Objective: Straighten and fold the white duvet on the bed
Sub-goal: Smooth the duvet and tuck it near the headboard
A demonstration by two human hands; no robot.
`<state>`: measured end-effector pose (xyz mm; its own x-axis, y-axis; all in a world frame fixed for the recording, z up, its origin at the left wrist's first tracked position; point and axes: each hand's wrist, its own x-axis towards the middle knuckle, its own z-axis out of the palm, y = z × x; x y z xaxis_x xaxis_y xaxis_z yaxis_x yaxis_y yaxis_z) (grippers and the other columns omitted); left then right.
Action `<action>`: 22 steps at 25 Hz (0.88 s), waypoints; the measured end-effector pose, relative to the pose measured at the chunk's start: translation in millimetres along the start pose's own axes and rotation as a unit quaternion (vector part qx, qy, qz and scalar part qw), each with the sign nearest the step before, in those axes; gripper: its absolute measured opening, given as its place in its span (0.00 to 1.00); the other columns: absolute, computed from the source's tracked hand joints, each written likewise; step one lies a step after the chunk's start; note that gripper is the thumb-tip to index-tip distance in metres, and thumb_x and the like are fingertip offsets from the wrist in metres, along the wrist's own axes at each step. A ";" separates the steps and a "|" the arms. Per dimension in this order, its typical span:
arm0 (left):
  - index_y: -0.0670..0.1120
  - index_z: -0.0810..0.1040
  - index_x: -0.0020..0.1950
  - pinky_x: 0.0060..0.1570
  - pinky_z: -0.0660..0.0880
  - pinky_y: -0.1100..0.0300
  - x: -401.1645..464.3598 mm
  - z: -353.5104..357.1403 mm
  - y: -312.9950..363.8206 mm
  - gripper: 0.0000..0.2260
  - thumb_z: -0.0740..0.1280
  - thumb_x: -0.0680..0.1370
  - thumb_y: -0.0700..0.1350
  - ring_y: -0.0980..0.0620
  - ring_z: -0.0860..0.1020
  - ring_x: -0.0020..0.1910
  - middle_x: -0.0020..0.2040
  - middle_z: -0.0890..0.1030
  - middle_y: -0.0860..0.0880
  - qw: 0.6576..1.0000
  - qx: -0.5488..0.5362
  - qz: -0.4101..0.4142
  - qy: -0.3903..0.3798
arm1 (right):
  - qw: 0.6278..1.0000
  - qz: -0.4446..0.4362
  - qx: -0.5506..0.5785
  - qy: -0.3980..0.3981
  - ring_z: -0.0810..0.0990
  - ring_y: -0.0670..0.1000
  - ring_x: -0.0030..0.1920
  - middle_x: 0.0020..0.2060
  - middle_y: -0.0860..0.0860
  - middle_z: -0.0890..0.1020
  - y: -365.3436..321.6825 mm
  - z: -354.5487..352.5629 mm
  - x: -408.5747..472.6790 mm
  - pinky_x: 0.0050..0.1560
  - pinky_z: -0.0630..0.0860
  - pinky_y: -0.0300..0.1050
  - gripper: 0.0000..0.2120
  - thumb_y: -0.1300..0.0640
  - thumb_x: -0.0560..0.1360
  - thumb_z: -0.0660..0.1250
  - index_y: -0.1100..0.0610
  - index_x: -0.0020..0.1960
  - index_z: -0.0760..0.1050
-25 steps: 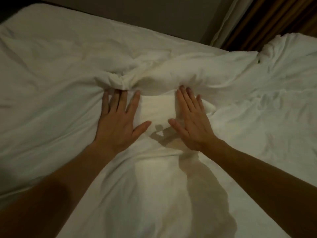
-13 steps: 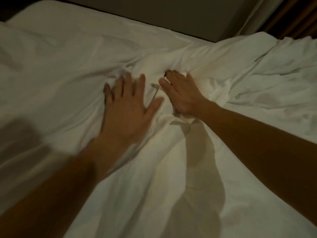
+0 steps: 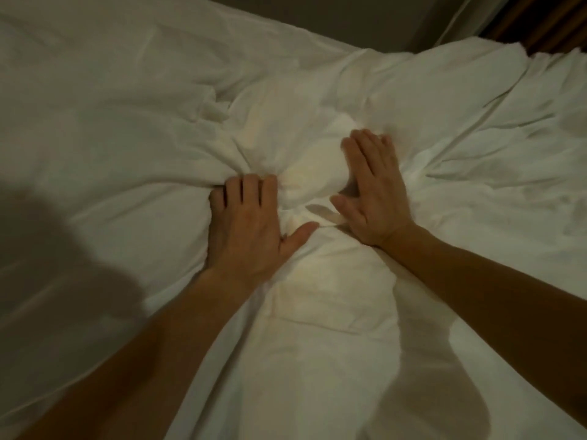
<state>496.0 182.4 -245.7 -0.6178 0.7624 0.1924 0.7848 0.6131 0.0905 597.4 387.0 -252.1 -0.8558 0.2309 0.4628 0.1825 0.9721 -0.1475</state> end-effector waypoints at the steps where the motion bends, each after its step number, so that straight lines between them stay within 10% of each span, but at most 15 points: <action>1: 0.42 0.74 0.56 0.51 0.65 0.47 2.0 -0.6 -0.3 0.39 0.42 0.76 0.74 0.41 0.74 0.48 0.49 0.77 0.40 1.000 -0.025 -0.002 0.002 | 1.000 0.002 -0.003 0.004 0.65 0.66 0.75 0.73 0.67 0.69 -0.9 -0.2 -3.6 0.77 0.54 0.66 0.43 0.32 0.81 0.47 0.70 0.73 0.67; 7: 0.49 0.72 0.35 0.36 0.61 0.58 -29.7 -34.3 -11.1 0.29 0.47 0.78 0.69 0.41 0.76 0.27 0.25 0.74 0.50 0.968 -0.243 0.028 0.061 | 0.999 -0.034 -0.020 0.037 0.65 0.65 0.75 0.72 0.65 0.70 -2.0 -31.1 -38.2 0.74 0.56 0.71 0.43 0.32 0.80 0.45 0.69 0.72 0.69; 10: 0.56 0.61 0.32 0.32 0.59 0.57 -61.5 -71.8 -21.6 0.26 0.41 0.77 0.72 0.48 0.68 0.25 0.24 0.65 0.56 0.950 -0.302 0.079 0.014 | 0.998 -0.008 -0.003 0.063 0.79 0.65 0.58 0.53 0.63 0.81 5.2 -63.9 -53.4 0.66 0.68 0.66 0.37 0.35 0.82 0.47 0.66 0.58 0.80; 14: 0.52 0.63 0.30 0.32 0.62 0.55 -86.8 -111.0 -32.2 0.33 0.36 0.74 0.75 0.48 0.69 0.26 0.25 0.70 0.52 0.963 -0.244 0.113 -0.019 | 0.998 0.045 0.025 0.020 0.76 0.58 0.27 0.26 0.54 0.76 -27.4 -128.4 -63.8 0.32 0.69 0.46 0.36 0.33 0.82 0.44 0.56 0.33 0.74; 22: 0.51 0.75 0.35 0.29 0.64 0.59 -181.3 -139.3 2.3 0.35 0.38 0.77 0.72 0.44 0.77 0.25 0.26 0.76 0.50 0.966 -0.121 0.229 -0.004 | 0.989 0.109 -0.027 -0.097 0.76 0.55 0.25 0.27 0.50 0.77 -131.7 -269.9 -222.7 0.32 0.64 0.41 0.40 0.26 0.77 0.44 0.58 0.41 0.78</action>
<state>616.6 16.8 -144.2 -0.2021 0.9446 0.2585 0.9638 0.1450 0.2237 894.6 218.8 -99.8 -0.8695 0.4271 0.2482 0.3930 0.9025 -0.1762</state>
